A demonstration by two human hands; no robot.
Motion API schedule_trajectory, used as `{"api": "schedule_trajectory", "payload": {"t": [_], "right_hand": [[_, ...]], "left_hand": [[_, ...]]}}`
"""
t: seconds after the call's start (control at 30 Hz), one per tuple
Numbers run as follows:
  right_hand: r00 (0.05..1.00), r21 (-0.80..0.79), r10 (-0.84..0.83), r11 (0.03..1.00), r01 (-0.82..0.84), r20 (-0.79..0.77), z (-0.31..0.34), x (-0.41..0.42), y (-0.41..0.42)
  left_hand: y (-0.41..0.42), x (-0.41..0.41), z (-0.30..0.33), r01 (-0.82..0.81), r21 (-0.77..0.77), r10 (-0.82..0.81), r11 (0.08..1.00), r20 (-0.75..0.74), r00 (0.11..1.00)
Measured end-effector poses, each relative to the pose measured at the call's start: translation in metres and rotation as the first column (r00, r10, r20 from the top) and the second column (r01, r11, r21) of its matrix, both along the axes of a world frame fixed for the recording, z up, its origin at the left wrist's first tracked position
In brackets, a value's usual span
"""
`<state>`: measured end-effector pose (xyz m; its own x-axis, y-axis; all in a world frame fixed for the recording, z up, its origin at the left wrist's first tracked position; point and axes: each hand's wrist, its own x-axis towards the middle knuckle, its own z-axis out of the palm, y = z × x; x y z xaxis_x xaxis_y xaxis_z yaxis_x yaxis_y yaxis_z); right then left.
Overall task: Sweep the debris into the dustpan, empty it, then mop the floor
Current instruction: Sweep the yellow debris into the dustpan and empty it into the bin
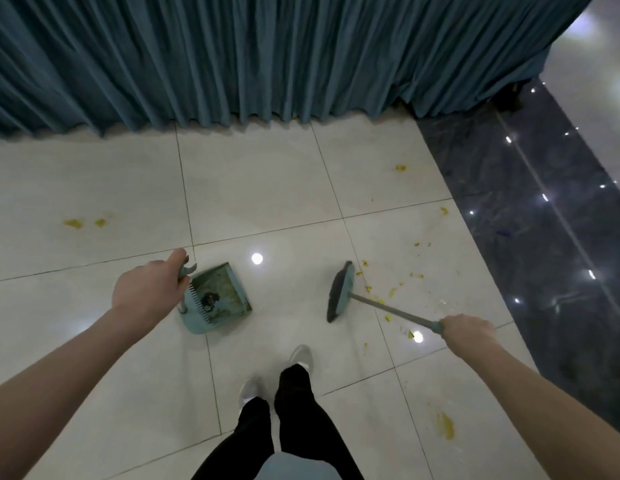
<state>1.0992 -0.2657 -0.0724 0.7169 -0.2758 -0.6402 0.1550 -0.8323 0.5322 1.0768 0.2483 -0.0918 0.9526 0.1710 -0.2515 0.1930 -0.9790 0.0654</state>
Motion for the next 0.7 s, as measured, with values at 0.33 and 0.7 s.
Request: {"api": "schedule_trajectory", "payload": {"t": [0.33,0.7], "right_hand": [[0.999,0.055,-0.009,0.998,0.007,0.041,0.023,0.086,-0.04],[0.985,0.352,-0.061,0.936,0.0,0.162,-0.032,0.265,0.007]], "left_hand": [[-0.051,0.115,-0.006,0.12,-0.001,-0.12,0.993,0.076,0.99],[-0.143,0.283,0.021,0.124,0.025,-0.124,0.992,0.04,0.991]]}}
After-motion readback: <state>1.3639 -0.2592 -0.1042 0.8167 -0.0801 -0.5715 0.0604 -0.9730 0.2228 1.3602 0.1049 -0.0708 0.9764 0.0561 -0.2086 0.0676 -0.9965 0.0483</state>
